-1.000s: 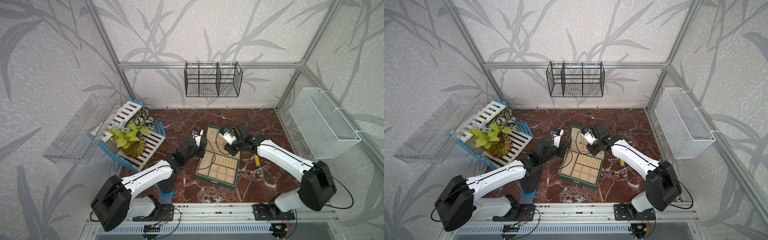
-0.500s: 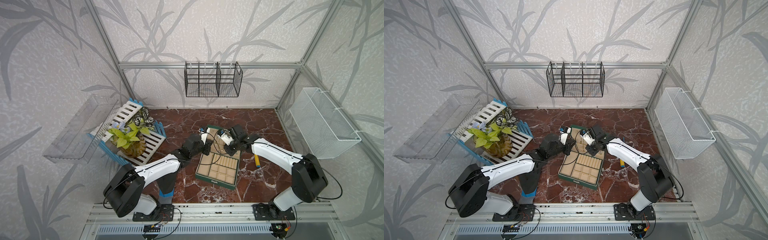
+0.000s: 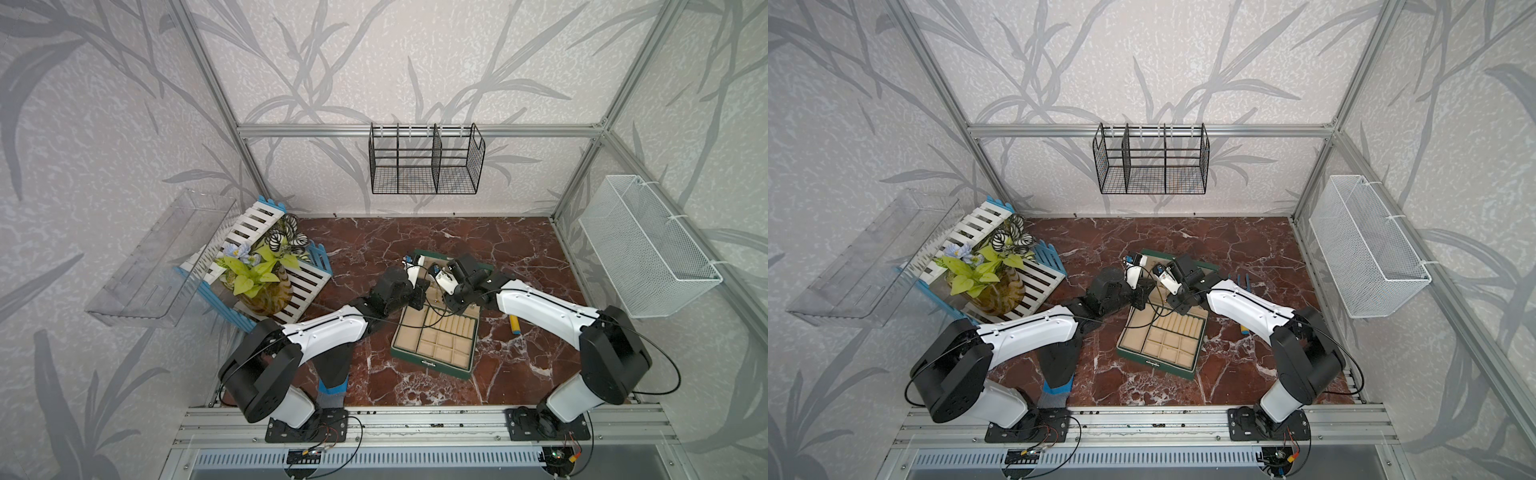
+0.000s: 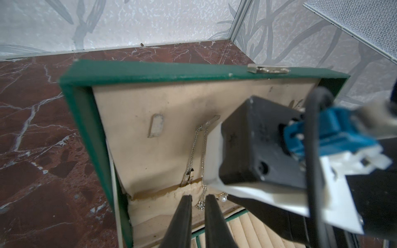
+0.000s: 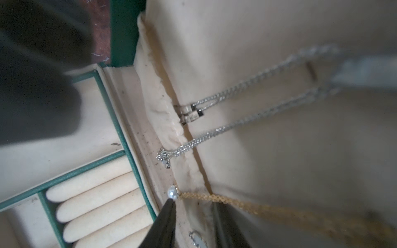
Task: Put jewelry chain into jewelry box
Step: Open the storage slot of the jewelry box.
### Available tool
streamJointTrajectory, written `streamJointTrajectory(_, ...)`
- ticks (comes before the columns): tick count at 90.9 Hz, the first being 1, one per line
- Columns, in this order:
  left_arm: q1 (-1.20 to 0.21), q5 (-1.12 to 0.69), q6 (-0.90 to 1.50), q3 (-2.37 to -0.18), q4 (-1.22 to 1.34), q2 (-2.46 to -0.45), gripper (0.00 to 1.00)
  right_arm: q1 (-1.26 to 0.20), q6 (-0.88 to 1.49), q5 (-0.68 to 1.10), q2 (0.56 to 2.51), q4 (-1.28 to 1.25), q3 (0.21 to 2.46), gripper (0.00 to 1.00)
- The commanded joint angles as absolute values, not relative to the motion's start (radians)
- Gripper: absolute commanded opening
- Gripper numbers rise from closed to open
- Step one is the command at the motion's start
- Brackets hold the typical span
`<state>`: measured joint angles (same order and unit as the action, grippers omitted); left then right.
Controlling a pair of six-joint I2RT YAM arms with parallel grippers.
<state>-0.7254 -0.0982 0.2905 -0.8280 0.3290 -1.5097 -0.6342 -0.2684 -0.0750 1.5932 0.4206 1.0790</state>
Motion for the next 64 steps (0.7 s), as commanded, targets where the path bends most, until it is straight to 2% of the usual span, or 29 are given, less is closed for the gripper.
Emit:
streamJointTrajectory(1, -0.730, -0.083, 0.305, -0.806, 0.368, -1.495, 0.16, -0.632, -0.284, -0.151, 1.557, 0.374, 1.065, 0.36)
streamJointTrajectory(37, -0.729, -0.078, 0.321, -0.788, 0.380, -1.489, 0.16, -0.635, -0.260, -0.167, 1.531, 0.375, 1.046, 0.42)
streamJointTrajectory(64, -0.729, -0.115, 0.327, -0.793, 0.387, -1.506, 0.16, -0.634, -0.231, -0.132, 1.612, 0.421, 1.068, 0.41)
